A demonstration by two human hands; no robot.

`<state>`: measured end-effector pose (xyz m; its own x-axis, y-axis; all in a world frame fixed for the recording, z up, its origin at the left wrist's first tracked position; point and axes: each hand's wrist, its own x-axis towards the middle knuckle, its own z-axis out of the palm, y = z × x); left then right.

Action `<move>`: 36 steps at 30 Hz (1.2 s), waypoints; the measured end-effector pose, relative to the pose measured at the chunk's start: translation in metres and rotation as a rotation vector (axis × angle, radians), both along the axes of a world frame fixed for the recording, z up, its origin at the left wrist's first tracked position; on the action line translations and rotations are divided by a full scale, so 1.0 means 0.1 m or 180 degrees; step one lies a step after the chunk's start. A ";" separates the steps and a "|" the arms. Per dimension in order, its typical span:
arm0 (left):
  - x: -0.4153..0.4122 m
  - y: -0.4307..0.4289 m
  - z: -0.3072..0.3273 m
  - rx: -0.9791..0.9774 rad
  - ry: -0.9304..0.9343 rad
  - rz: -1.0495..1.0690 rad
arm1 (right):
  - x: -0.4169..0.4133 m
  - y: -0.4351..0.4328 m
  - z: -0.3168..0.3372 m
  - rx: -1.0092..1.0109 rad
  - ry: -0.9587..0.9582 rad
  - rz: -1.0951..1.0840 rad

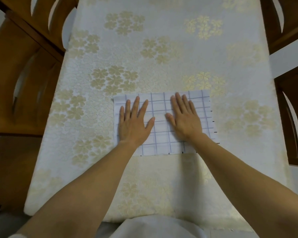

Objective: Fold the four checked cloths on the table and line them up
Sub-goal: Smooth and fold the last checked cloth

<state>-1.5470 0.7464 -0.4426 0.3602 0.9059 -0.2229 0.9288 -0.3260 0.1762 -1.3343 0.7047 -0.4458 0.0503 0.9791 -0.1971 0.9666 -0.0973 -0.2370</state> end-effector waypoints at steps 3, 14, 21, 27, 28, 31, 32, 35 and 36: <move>-0.09 0.04 -0.01 0.0000 0.0063 -0.0114 | 0.21 -0.06 -0.02 -0.0106 -0.0054 -0.0264; -0.03 0.26 0.24 0.0283 -0.0074 0.0047 | 0.20 0.18 0.30 0.0193 -0.0152 -0.0539; 0.24 0.14 0.04 -0.0062 -0.0062 -0.0224 | -0.01 0.29 0.09 -0.0234 -0.0008 -0.0058; -0.01 0.24 -0.03 -0.0006 0.0057 -0.0324 | 0.63 0.22 0.11 -0.0343 -0.0141 -0.0375; 0.00 0.24 -0.01 -0.0042 0.0051 -0.0295 | 0.70 0.25 0.12 -0.0244 -0.0152 -0.0417; 0.12 0.21 0.08 0.0011 -0.0081 -0.0193 | 0.81 0.39 0.21 0.0400 -0.0285 -0.0610; 0.19 0.19 0.12 0.0059 -0.0142 -0.0244 | 0.83 0.44 0.23 0.0505 -0.0333 -0.0679; 0.38 0.20 0.14 -0.0067 -0.0302 -0.0456 | 0.92 0.57 0.34 0.0244 -0.0018 -0.0869; 0.40 0.21 0.12 -0.0135 -0.0320 -0.0463 | 0.97 0.62 0.39 0.0011 0.0231 -0.0967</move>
